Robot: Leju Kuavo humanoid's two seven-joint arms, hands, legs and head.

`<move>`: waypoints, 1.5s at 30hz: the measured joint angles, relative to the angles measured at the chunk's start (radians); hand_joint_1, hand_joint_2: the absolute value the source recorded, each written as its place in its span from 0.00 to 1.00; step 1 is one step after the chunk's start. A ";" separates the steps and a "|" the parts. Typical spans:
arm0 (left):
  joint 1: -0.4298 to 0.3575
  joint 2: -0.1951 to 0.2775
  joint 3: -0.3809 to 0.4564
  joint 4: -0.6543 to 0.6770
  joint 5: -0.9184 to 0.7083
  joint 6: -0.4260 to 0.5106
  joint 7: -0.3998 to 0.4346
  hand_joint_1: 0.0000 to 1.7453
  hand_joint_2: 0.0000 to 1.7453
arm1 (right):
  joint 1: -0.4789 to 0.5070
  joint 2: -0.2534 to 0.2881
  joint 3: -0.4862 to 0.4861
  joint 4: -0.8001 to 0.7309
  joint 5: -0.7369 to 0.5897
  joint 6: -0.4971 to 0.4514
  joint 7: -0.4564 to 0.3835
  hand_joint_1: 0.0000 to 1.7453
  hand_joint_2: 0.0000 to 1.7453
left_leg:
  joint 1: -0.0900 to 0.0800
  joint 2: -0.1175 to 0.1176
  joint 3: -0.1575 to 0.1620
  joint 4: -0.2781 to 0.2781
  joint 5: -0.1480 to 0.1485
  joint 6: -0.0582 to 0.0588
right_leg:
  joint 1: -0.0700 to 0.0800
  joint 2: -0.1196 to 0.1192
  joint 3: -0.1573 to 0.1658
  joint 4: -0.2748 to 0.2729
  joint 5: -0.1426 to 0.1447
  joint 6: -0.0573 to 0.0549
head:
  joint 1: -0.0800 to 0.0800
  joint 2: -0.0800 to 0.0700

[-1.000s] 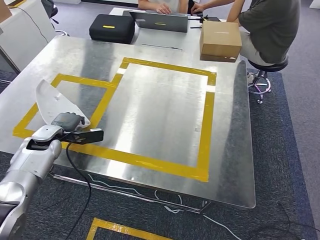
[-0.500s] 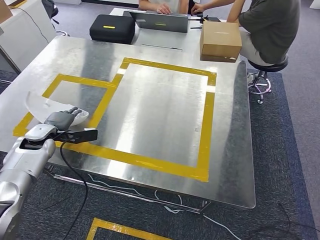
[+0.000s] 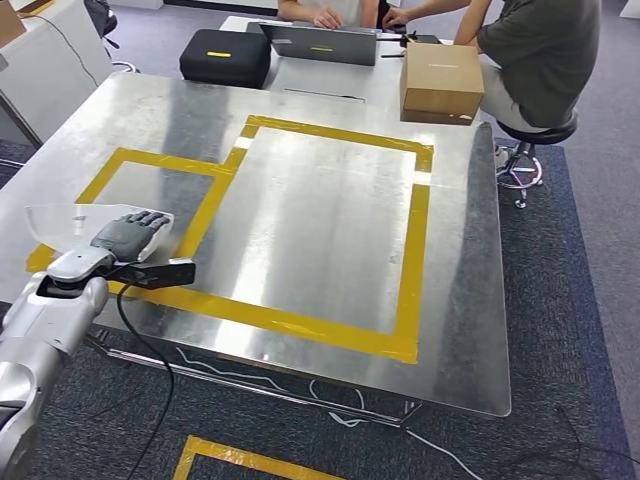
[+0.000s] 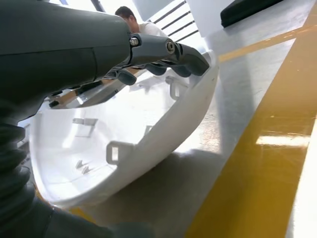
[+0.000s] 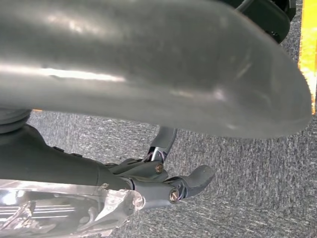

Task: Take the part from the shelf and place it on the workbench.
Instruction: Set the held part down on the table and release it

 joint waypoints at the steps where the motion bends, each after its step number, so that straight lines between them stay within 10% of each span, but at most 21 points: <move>1: 0.001 0.000 0.000 0.000 0.018 0.003 -0.015 0.00 0.00 | 0.000 -0.001 0.000 0.000 0.000 0.002 0.001 0.00 0.00 | 0.000 0.000 0.000 0.000 0.000 0.000 | 0.000 0.000 0.000 0.000 0.000 0.000 | 0.000 0.000; 15: 0.078 -0.214 0.160 -0.452 0.801 -0.056 -0.176 0.00 0.00 | 0.004 0.007 -0.010 0.000 0.000 -0.006 0.002 0.00 0.00 | -0.001 -0.001 -0.002 0.000 -0.001 0.000 | 0.000 0.000 -0.001 0.000 0.000 0.000 | 0.000 0.000; 23: 0.074 -0.332 0.314 -0.788 0.821 0.023 -0.217 0.00 0.00 | 0.004 0.024 -0.003 0.000 0.002 -0.024 0.007 0.00 0.00 | 0.000 0.000 -0.001 -0.001 0.000 -0.001 | 0.001 0.000 -0.002 0.000 0.000 0.000 | 0.000 0.000; 45: 0.044 -0.385 0.695 -0.961 1.294 -0.031 -0.165 0.00 0.00 | -0.002 0.031 0.037 0.000 0.000 -0.037 0.055 0.00 0.00 | 0.001 0.000 -0.001 -0.002 0.000 -0.002 | 0.001 0.001 -0.001 0.001 -0.001 -0.001 | 0.000 0.000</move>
